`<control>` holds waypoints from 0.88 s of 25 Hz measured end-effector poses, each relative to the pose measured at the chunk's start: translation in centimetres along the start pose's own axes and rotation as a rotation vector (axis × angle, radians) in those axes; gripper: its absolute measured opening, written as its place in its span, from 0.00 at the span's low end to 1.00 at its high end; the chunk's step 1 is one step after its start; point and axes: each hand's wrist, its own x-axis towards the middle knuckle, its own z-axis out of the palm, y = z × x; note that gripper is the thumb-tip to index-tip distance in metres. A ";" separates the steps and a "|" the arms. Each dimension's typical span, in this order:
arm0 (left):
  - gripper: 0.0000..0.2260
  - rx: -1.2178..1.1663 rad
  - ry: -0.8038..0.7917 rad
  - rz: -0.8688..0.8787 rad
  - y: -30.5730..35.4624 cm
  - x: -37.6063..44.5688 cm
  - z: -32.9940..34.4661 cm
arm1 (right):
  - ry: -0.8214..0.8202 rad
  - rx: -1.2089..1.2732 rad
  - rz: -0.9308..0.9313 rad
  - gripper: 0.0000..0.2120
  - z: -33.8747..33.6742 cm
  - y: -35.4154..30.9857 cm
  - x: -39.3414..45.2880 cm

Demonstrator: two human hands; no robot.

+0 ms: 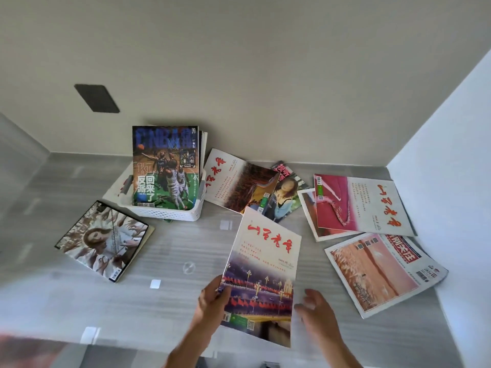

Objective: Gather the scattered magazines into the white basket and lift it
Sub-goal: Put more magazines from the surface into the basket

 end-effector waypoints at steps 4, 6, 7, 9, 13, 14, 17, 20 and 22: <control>0.10 -0.146 -0.076 0.145 1.4 -2.2 -4.8 | -0.277 0.324 0.122 0.18 0.9 -3.1 -0.2; 0.11 -0.250 -0.090 0.187 2.8 -2.1 -7.3 | -0.371 0.371 0.049 0.16 2.4 -5.3 -1.2; 0.12 -0.273 -0.095 0.194 3.4 -1.9 -8.6 | -0.384 0.360 0.025 0.13 3.2 -6.6 -1.8; 0.10 -0.236 -0.084 0.177 4.1 -1.0 -11.2 | -0.354 0.314 -0.019 0.09 4.8 -9.2 -2.7; 0.22 0.052 0.074 0.066 3.9 1.8 -15.1 | -0.272 0.185 -0.138 0.06 8.3 -13.9 -3.0; 0.22 0.119 0.112 0.051 4.0 2.6 -15.9 | -0.252 0.138 -0.184 0.06 9.1 -14.9 -3.1; 0.17 0.257 0.211 0.054 6.1 5.3 -19.8 | -0.174 0.000 -0.294 0.05 11.9 -19.3 -3.7; 0.14 0.239 0.250 0.075 9.7 8.4 -23.6 | -0.107 0.031 -0.347 0.08 14.6 -25.4 -4.1; 0.13 0.197 0.269 0.067 12.3 11.4 -25.8 | -0.083 0.067 -0.387 0.08 16.5 -29.5 -3.1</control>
